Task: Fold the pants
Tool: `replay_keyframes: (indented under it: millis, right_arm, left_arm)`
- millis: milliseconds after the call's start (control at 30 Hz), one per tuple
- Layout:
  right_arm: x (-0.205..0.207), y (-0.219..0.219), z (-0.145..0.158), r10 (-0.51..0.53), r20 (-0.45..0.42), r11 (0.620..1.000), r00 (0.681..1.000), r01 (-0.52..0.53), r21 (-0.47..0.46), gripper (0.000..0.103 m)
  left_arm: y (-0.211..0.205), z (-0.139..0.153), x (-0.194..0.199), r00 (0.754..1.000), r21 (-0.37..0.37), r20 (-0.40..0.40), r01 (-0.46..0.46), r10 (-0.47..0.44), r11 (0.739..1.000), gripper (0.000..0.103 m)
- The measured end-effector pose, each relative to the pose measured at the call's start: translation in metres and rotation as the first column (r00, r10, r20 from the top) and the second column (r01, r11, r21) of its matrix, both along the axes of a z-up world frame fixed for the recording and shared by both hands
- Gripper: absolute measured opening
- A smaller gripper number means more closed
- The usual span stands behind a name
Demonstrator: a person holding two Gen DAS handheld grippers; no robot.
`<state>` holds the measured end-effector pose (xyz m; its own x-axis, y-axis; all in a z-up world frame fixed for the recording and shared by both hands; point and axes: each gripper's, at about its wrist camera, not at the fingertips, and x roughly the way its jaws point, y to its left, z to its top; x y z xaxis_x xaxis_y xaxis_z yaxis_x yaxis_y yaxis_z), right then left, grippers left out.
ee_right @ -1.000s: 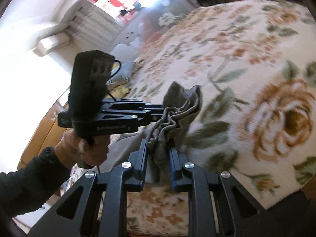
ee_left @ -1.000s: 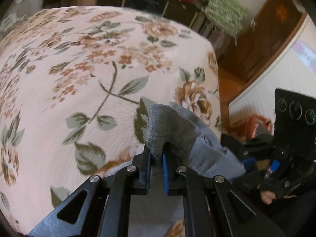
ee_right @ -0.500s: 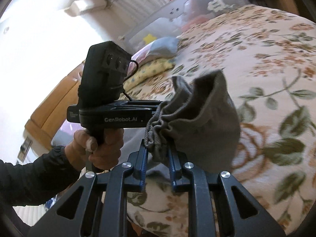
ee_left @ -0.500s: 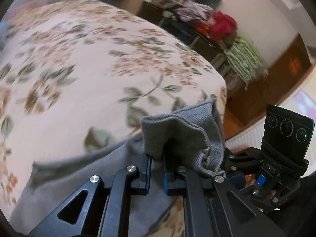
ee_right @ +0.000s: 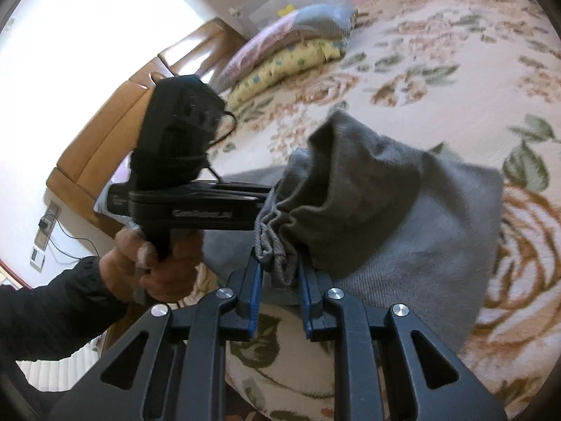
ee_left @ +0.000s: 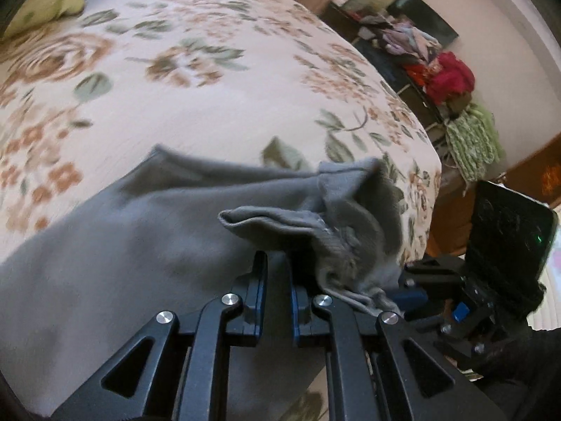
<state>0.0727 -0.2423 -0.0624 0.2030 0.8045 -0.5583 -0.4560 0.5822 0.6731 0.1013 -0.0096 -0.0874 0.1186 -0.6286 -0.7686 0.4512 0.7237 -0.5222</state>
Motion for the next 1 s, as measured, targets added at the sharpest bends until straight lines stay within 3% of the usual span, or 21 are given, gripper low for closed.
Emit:
replay_keyframes:
  millis: [100,167,333,500,600,700,1000]
  right_arm:
    - [0.001,0.001,-0.002,0.004,-0.024,1.000,1.000,-0.003,0.017,0.050]
    - [-0.004,-0.002,0.004,0.004,-0.003,1.000,1.000,-0.004,0.023,0.057]
    - [-0.005,-0.018,0.011,-0.024,-0.004,0.997,1.000,0.024,0.069,0.057]
    - [0.010,-0.040,0.021,-0.118,0.030,0.992,0.993,0.117,0.038,0.056]
    - [0.021,-0.049,0.028,-0.151,0.051,0.988,0.987,0.151,0.014,0.039]
    - [0.032,-0.049,0.036,-0.156,0.086,0.987,0.984,0.159,-0.025,0.034]
    - [0.055,-0.017,0.030,-0.044,0.096,0.989,0.994,0.057,-0.138,0.034]
  left_arm:
    - [0.018,0.001,-0.003,0.999,0.009,-0.007,-0.043,0.043,0.999,0.012]
    - [0.029,0.005,-0.006,0.997,-0.007,-0.005,-0.074,0.074,0.997,0.013]
    - [0.040,0.023,-0.017,0.991,-0.034,0.022,-0.134,0.135,0.990,0.014]
    - [0.021,0.050,-0.034,0.990,-0.069,0.071,-0.121,0.126,0.990,0.019]
    - [0.006,0.059,-0.041,0.991,-0.098,0.080,-0.095,0.103,0.991,0.027]
    - [-0.011,0.060,-0.046,0.993,-0.101,0.085,-0.078,0.086,0.992,0.029]
    - [-0.021,0.031,-0.052,0.979,0.023,0.050,-0.198,0.197,0.980,0.029]
